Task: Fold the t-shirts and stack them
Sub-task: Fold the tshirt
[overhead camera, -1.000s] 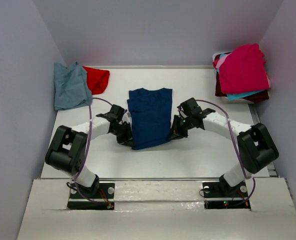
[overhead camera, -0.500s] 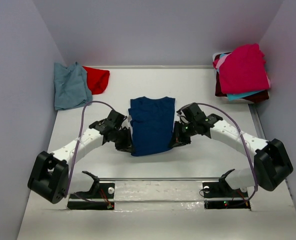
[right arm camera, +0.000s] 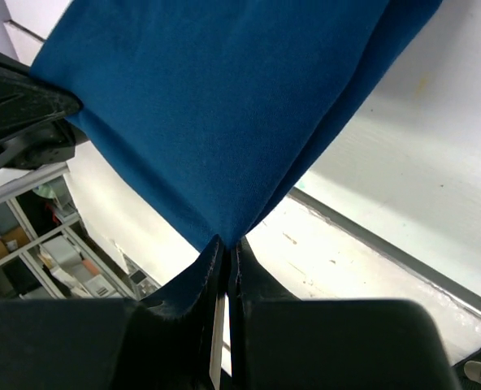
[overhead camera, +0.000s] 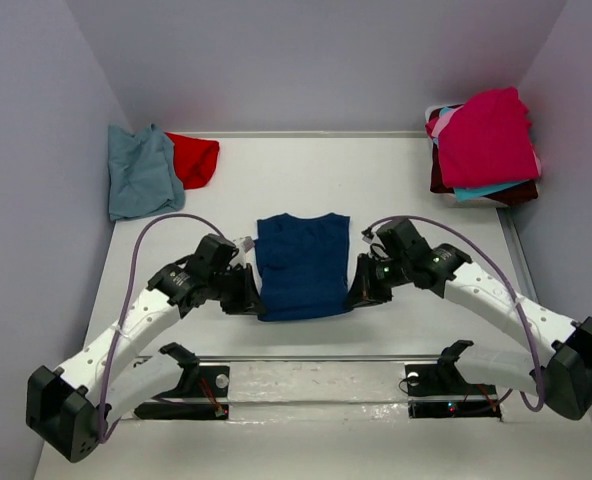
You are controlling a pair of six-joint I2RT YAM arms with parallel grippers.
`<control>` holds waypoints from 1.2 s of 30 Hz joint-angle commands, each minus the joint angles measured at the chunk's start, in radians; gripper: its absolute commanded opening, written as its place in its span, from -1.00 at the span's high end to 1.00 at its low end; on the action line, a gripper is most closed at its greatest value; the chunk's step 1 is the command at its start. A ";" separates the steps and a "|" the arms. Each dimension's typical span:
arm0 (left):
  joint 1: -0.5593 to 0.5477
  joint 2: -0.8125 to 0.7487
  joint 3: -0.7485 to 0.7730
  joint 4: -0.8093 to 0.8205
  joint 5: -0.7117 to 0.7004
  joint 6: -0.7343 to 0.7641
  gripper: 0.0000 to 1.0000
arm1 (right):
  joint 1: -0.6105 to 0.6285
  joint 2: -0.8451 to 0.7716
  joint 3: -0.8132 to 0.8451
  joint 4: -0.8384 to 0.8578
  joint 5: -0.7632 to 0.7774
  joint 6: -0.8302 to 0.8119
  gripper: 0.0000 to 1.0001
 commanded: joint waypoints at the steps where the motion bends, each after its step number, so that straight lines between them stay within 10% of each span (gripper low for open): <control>1: 0.003 -0.019 0.079 -0.110 -0.074 0.002 0.89 | 0.002 -0.047 0.069 -0.096 0.075 -0.007 0.86; 36: 0.032 0.484 0.707 0.006 -0.273 0.105 0.89 | -0.007 0.273 0.546 -0.032 0.538 -0.044 0.86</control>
